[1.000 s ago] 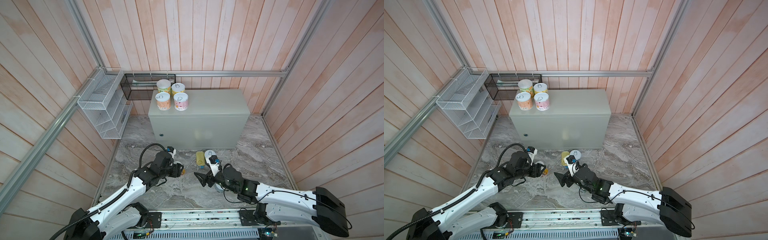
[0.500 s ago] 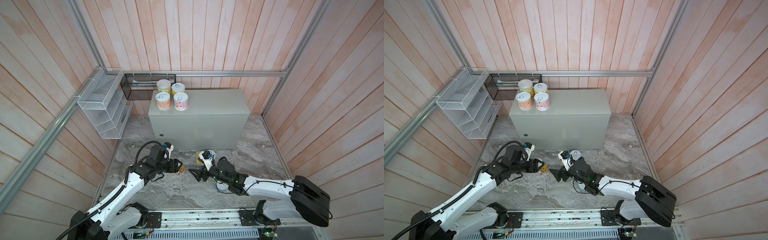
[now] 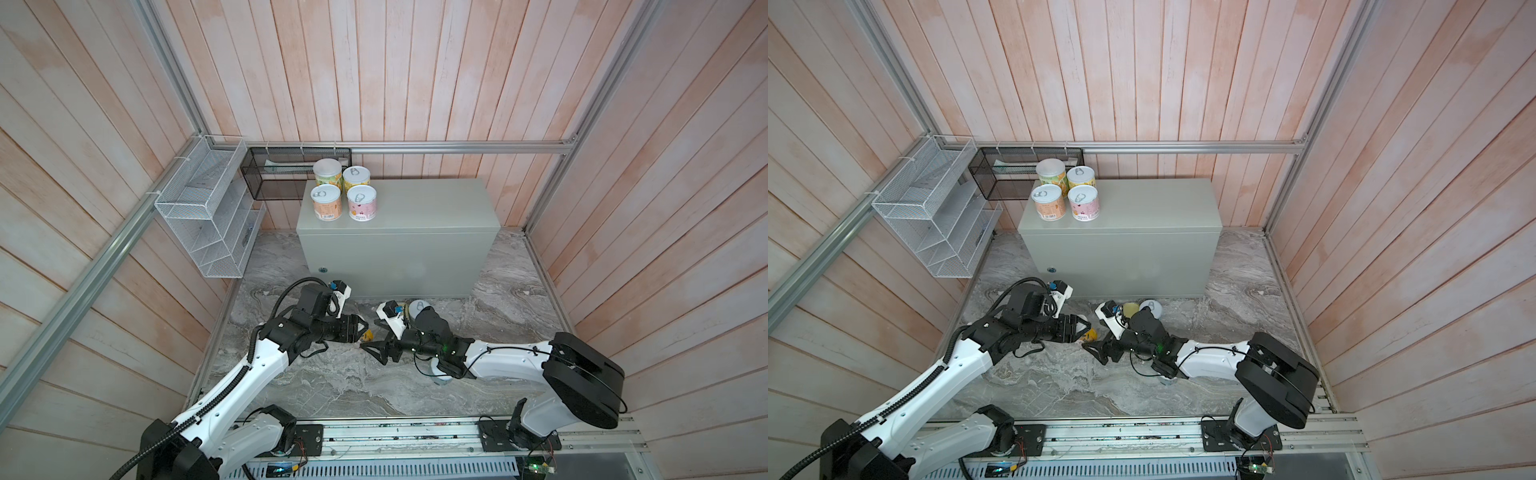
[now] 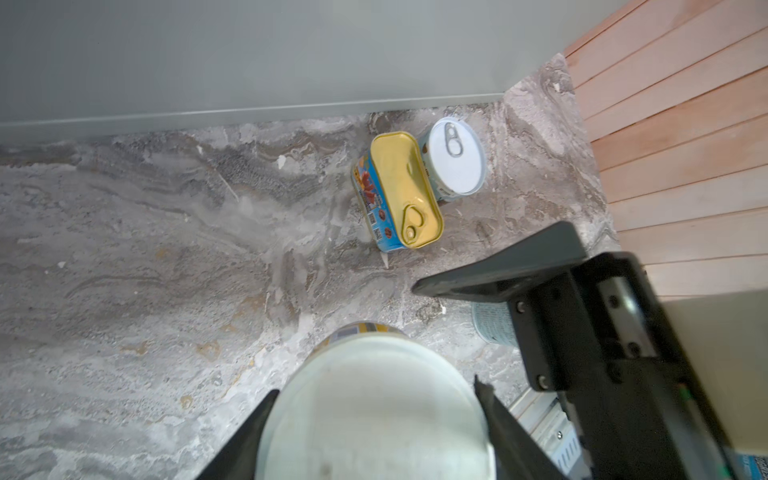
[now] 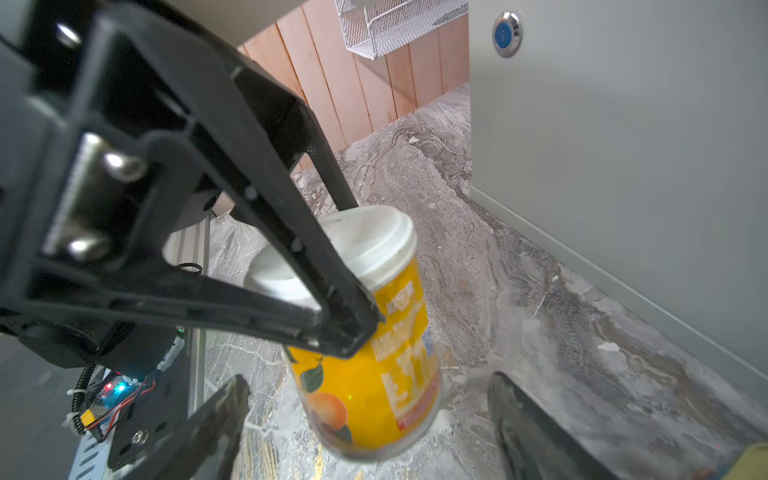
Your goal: Place and organize the canned foods onto the counter
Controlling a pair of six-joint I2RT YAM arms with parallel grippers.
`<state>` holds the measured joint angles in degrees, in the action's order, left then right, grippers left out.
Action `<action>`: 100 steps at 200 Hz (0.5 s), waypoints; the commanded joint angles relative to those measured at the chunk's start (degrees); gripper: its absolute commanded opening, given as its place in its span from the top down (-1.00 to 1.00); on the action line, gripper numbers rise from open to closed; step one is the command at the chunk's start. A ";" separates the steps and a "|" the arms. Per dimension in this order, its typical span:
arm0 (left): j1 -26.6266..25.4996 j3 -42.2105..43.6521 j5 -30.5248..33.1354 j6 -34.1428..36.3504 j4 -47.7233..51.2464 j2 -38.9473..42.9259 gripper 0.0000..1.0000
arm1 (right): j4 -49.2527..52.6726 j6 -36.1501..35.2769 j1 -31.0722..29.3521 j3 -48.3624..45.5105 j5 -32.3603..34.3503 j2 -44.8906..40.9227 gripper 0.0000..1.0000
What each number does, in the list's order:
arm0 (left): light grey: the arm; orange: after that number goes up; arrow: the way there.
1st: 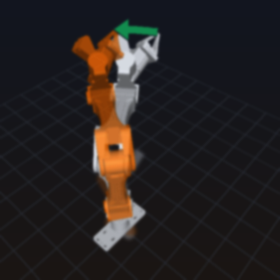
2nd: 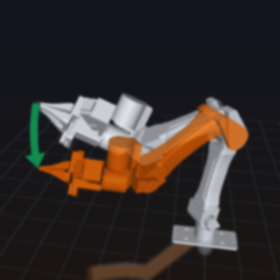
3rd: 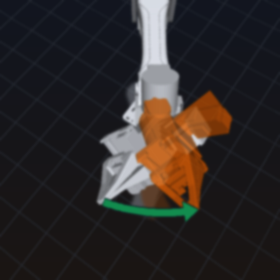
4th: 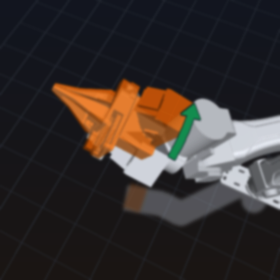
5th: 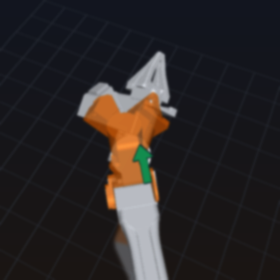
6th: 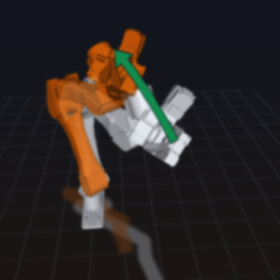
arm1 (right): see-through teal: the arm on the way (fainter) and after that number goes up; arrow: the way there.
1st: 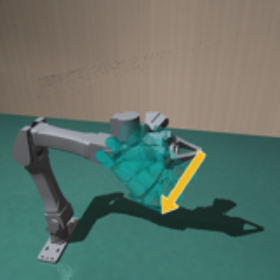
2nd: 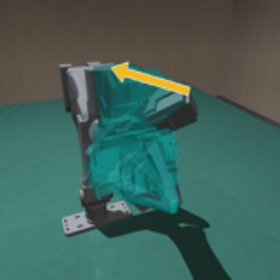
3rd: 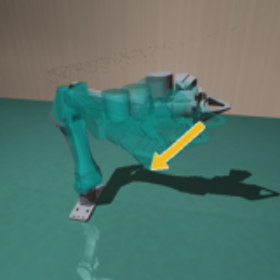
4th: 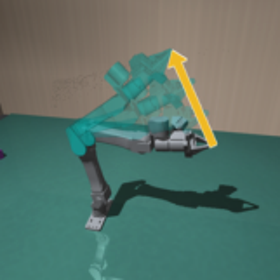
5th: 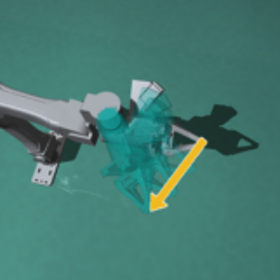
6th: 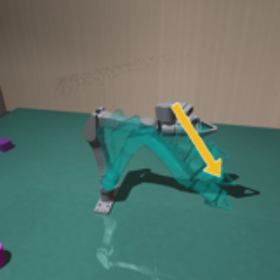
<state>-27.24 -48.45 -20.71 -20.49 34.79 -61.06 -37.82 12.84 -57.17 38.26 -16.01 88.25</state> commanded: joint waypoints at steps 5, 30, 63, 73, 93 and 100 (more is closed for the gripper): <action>0.41 -2.57 -4.48 2.05 -0.95 0.16 -0.15 | -1.92 0.78 0.13 2.25 -1.50 1.22 -0.78; 0.34 -2.40 -5.54 2.66 -1.25 0.54 -0.15 | -2.69 1.28 0.10 2.19 -1.33 1.46 -0.78; 0.35 -2.45 -7.71 2.97 -1.90 0.57 -0.15 | -2.44 1.14 0.12 2.66 -0.81 2.07 -0.75; 0.41 -2.69 -8.20 3.00 -2.13 0.74 -0.15 | -2.36 1.20 0.12 3.08 -1.12 2.49 -0.75; 0.45 -3.20 -8.63 2.88 -2.25 1.06 -0.15 | -2.69 1.46 0.12 3.56 -1.12 3.32 -0.74; 0.46 -3.39 -8.81 2.97 -2.18 1.14 -0.15 | -2.92 1.55 0.19 3.58 -1.17 3.49 -0.74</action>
<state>-26.89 -48.95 -25.87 -18.59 35.14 -61.06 -39.07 13.67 -57.17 40.14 -16.93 90.24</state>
